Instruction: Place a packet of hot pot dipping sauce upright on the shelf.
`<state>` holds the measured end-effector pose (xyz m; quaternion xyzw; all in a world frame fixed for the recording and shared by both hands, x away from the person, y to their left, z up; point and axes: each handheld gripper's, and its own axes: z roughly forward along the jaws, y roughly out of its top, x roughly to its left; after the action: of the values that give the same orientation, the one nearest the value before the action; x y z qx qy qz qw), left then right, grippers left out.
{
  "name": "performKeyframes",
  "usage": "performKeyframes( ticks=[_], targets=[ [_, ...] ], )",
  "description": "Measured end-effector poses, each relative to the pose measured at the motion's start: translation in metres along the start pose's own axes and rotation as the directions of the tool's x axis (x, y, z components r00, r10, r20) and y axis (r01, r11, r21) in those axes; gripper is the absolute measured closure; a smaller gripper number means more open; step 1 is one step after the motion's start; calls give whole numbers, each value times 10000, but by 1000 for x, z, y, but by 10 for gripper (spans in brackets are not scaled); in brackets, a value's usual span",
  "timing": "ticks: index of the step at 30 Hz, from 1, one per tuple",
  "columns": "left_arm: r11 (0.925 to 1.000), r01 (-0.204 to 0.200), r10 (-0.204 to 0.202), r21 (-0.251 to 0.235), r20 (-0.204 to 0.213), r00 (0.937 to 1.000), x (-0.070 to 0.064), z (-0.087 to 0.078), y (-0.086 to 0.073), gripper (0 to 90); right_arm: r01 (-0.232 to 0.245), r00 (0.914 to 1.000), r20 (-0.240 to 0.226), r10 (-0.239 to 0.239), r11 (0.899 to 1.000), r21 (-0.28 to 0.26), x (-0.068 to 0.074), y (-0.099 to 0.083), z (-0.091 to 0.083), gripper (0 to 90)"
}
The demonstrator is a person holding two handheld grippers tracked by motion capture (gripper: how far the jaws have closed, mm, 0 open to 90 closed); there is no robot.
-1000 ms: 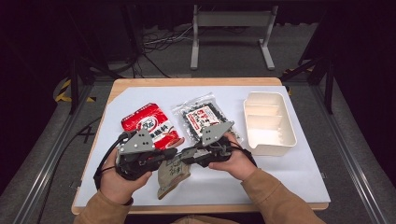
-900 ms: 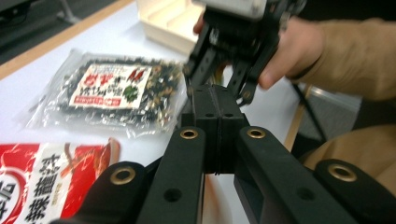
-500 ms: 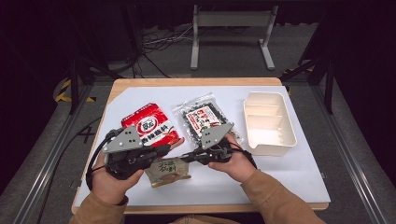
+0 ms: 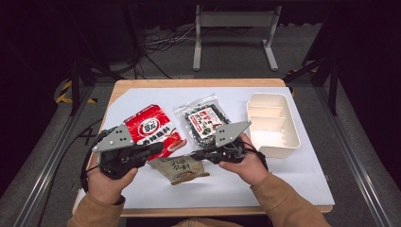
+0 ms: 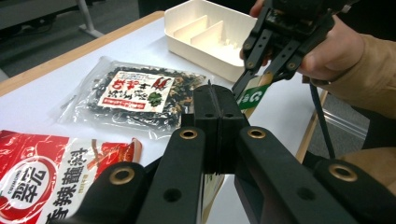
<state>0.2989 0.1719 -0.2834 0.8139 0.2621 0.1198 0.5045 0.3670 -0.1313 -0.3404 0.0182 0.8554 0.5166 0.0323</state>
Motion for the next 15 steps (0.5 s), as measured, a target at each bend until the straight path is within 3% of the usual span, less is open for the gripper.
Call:
performKeyframes(
  ticks=[15],
  targets=[
    [9981, 566, -570, -252, -153, 9983, 16, -8, -8, 874, -8, 9968, 802, 55, 9983, -583, 0, 11, -38, 900]
  ],
)
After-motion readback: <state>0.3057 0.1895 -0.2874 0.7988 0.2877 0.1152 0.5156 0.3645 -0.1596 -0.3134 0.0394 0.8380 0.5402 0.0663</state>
